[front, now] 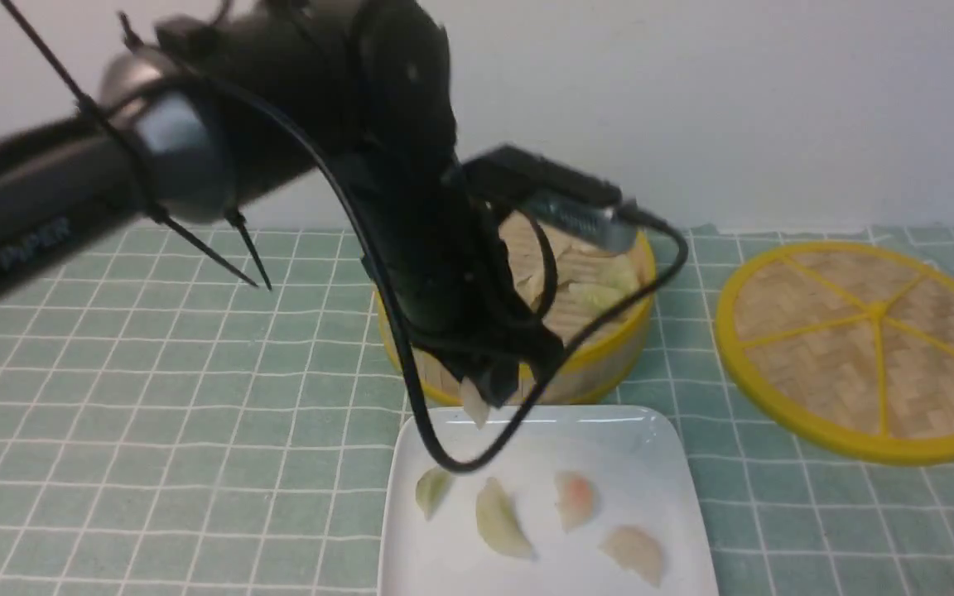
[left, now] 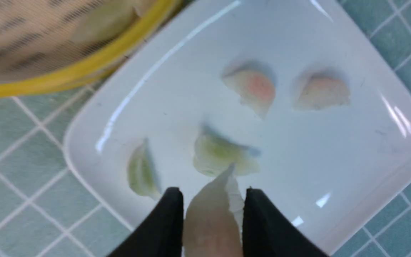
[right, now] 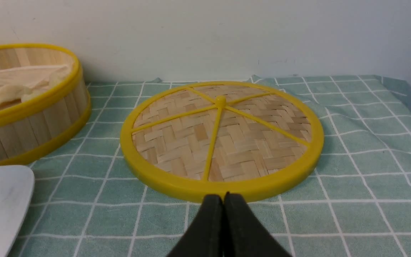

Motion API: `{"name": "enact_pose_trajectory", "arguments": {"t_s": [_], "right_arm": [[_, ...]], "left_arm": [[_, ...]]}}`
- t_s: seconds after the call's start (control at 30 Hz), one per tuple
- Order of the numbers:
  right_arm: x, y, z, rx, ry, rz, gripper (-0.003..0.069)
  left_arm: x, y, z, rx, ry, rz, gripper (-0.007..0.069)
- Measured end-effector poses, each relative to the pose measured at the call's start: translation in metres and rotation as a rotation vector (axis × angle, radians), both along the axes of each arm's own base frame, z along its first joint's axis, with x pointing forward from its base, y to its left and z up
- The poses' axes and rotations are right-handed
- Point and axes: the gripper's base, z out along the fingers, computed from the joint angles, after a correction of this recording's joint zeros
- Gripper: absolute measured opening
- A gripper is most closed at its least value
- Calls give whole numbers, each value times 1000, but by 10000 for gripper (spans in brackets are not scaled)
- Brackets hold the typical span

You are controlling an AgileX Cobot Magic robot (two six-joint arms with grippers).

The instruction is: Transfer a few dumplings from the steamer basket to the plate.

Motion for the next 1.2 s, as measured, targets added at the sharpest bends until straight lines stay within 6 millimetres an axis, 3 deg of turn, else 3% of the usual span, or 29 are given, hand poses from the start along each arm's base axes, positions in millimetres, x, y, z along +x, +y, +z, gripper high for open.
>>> {"name": "enact_pose_trajectory", "arguments": {"t_s": [0.03, 0.07, 0.3, 0.4, 0.47, 0.5, 0.53, 0.63, 0.73, 0.77, 0.8, 0.9, 1.07, 1.2], "right_arm": [[0, 0, 0, 0, 0, 0, -14], [0, 0, 0, 0, 0, 0, -14], [0, 0, 0, 0, 0, 0, -14], [0, 0, 0, 0, 0, 0, -14], [0, 0, 0, 0, 0, 0, -14], [0, 0, 0, 0, 0, 0, -14], [0, 0, 0, 0, 0, 0, -14], [0, 0, 0, 0, 0, 0, -14], [0, 0, 0, 0, 0, 0, -14], [0, 0, 0, 0, 0, 0, -14], [0, 0, 0, 0, 0, 0, -14], [0, 0, 0, -2, 0, 0, -14], [0, 0, 0, -2, 0, 0, -14], [0, 0, 0, -2, 0, 0, -14]], "left_arm": [[0, -1, -1, 1, 0, -3, 192], [1, -9, -19, 17, 20, -15, 192], [19, -25, -68, 18, 4, -1, 201], [22, -28, -76, 15, 1, 5, 247], [23, -29, -80, 7, 6, 11, 358], [23, -29, -80, 7, 7, 11, 366], [23, -29, -80, 3, 9, 13, 424], [23, -30, -72, 14, 26, 7, 454], [22, -29, -54, 25, 31, 8, 360], [18, -26, -34, 9, 11, 11, 242], [15, -23, -22, -4, -9, 9, 173], [-3, -9, 38, -98, -133, 14, 29], [-48, 25, 110, -284, -361, 47, -6], [-87, 56, 128, -389, -500, 76, -6]]}}
